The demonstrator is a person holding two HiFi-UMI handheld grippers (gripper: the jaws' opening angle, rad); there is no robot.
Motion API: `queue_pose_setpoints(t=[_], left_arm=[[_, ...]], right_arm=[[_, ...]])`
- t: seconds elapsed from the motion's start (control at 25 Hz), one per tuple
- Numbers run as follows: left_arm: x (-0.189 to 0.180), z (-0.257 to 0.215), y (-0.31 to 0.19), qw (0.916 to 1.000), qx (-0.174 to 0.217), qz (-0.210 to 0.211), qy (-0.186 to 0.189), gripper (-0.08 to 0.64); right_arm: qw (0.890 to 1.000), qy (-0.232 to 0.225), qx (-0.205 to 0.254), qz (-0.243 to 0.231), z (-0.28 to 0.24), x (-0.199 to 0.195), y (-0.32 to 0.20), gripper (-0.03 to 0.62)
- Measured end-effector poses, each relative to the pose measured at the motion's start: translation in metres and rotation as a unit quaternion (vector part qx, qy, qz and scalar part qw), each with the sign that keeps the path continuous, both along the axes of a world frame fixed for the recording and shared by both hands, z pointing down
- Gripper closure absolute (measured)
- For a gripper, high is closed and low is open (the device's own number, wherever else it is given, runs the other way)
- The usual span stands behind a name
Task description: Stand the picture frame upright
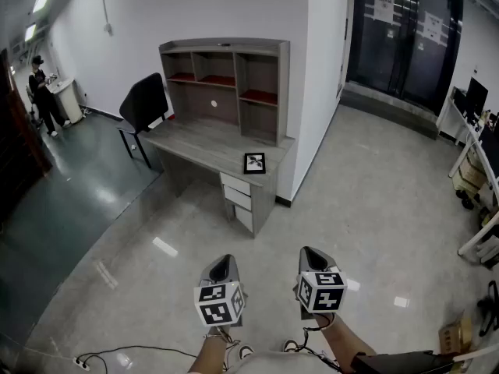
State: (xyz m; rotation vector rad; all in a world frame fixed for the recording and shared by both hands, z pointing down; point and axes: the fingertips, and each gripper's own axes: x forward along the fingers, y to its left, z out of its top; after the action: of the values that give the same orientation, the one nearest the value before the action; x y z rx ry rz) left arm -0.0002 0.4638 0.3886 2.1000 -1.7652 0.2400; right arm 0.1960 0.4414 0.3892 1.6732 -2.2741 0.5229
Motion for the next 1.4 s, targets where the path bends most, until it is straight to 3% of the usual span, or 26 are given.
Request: queue_pose_setpoints(t=[0.32, 0.76, 0.96, 1.4], left_arm=[[-0.021, 0.003, -0.002, 1.0000, 0.000, -0.003, 0.008, 0.548], [-0.063, 0.010, 0.000, 0.9994, -0.006, 0.032, -0.007, 0.548], [-0.080, 0.020, 0.003, 0.9995, -0.016, 0.029, 0.002, 0.548], [-0.101, 0.032, -0.012, 0.9996, -0.023, 0.013, 0.009, 0.548]], right_arm=[[1.000, 0.001, -0.003, -0.003, 0.003, -0.020, 0.002, 0.561], [0.998, -0.024, 0.001, 0.057, 0.006, -0.048, 0.013, 0.560], [0.997, -0.018, -0.022, 0.070, 0.023, -0.048, 0.021, 0.560], [0.997, -0.017, -0.023, 0.068, 0.027, -0.060, -0.004, 0.560]])
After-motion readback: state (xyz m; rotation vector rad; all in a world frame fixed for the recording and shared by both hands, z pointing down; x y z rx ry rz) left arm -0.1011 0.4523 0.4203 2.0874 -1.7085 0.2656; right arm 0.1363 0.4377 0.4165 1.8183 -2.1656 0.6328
